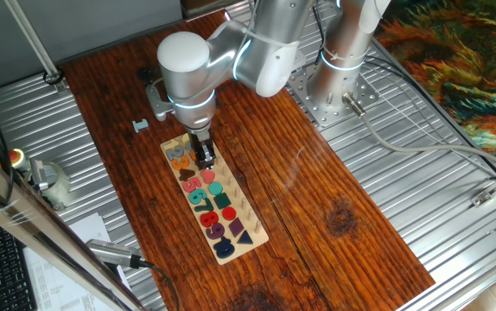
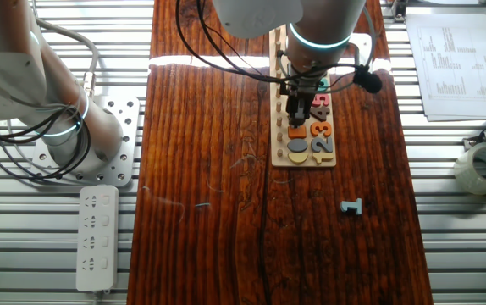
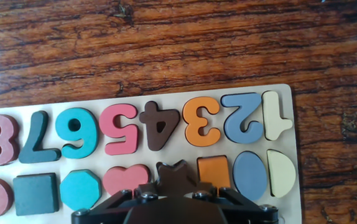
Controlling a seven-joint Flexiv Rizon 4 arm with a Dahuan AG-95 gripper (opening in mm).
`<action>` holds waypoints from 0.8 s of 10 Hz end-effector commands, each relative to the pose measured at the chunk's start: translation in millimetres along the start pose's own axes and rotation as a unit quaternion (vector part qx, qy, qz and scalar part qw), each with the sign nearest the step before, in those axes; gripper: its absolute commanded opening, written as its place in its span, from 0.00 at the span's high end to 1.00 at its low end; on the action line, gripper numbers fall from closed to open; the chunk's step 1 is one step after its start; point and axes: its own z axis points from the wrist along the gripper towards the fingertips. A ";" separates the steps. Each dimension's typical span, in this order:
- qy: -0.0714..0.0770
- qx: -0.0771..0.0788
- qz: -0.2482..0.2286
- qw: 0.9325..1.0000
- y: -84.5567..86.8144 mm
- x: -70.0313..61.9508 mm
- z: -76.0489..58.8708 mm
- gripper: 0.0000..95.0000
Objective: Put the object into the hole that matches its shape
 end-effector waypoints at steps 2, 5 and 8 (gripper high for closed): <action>0.000 0.000 0.004 1.000 2.1 0.0 2.0 1.00; 0.001 0.000 0.010 1.000 2.2 0.2 2.0 1.00; 0.002 -0.003 0.011 1.000 2.6 0.4 -1.6 1.00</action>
